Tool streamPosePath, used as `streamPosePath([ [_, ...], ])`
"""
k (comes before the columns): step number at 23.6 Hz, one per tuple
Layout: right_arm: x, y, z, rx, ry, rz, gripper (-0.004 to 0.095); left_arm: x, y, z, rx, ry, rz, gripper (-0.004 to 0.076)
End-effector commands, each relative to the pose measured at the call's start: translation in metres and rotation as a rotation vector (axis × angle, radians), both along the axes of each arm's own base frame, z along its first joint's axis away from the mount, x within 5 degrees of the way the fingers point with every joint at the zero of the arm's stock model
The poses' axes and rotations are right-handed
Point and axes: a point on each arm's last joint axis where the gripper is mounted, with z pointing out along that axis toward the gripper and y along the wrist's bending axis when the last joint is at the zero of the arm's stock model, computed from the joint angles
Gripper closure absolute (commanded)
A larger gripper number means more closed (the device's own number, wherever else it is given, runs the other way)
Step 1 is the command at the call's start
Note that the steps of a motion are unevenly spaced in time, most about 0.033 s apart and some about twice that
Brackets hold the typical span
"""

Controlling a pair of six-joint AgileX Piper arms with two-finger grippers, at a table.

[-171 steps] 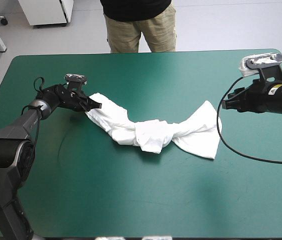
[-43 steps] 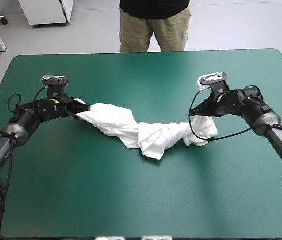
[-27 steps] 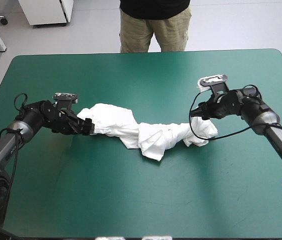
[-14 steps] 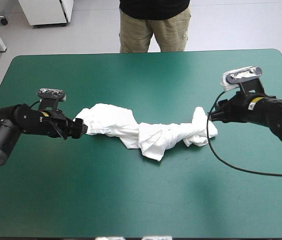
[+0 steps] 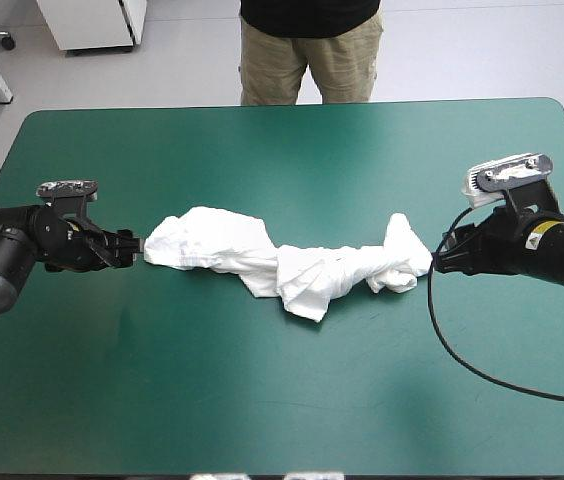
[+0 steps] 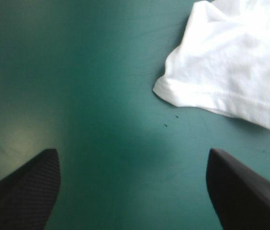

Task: Fold the cloth

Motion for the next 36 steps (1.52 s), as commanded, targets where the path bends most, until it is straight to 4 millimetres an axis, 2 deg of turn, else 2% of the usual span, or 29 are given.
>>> streamPosePath([
  [1, 0.003, 0.000, 0.011, 0.012, -0.074, 0.005, 0.0399, 0.020, 0.007, -0.001, -0.125, -0.079, 0.023, 0.0160],
  [3, 0.008, 0.001, 0.009, 0.011, -0.065, 0.004, 0.0399, 0.034, 0.010, -0.017, -0.195, -0.068, 0.021, 0.0181],
  [8, 0.019, 0.003, 0.005, 0.013, -0.072, 0.000, 0.0403, 0.061, 0.004, -0.052, -0.276, -0.040, -0.036, 0.0260],
  [14, 0.026, 0.005, -0.001, 0.009, -0.045, 0.001, 0.0511, 0.076, 0.004, -0.073, -0.288, 0.010, -0.044, 0.0365],
  [16, 0.028, 0.006, -0.002, 0.008, -0.040, 0.001, 0.0549, 0.078, 0.000, -0.078, -0.282, 0.022, -0.064, 0.0441],
  [18, 0.030, 0.005, -0.002, -0.001, -0.047, -0.003, 0.0582, 0.079, -0.008, -0.080, -0.266, 0.020, -0.108, 0.0561],
  [19, 0.030, 0.004, -0.002, -0.021, -0.052, -0.007, 0.0584, 0.079, -0.012, -0.081, -0.255, 0.023, -0.138, 0.0654],
  [21, 0.030, 0.002, -0.002, -0.031, -0.053, -0.028, 0.0584, 0.078, -0.013, -0.082, -0.250, 0.029, -0.148, 0.0731],
  [26, 0.026, -0.004, 0.000, -0.048, -0.050, -0.081, 0.0584, 0.074, -0.014, -0.077, -0.256, 0.048, -0.168, 0.0733],
  [30, 0.031, -0.003, -0.010, -0.067, 0.020, -0.080, 0.0550, 0.069, -0.015, -0.068, -0.254, 0.043, -0.184, 0.0733],
  [32, 0.046, 0.000, -0.024, -0.068, 0.031, -0.085, 0.0488, 0.067, -0.015, -0.060, -0.256, 0.025, -0.187, 0.0733],
  [34, 0.066, -0.006, -0.051, -0.042, 0.081, -0.124, 0.0474, 0.064, -0.016, -0.052, -0.253, 0.003, -0.191, 0.0733],
  [35, 0.080, -0.014, -0.074, -0.017, 0.148, -0.138, 0.0474, 0.062, -0.016, -0.048, -0.251, -0.010, -0.192, 0.0733],
  [36, 0.085, -0.015, -0.082, 0.006, 0.170, -0.126, 0.0474, 0.062, -0.016, -0.047, -0.251, -0.013, -0.193, 0.0733],
])
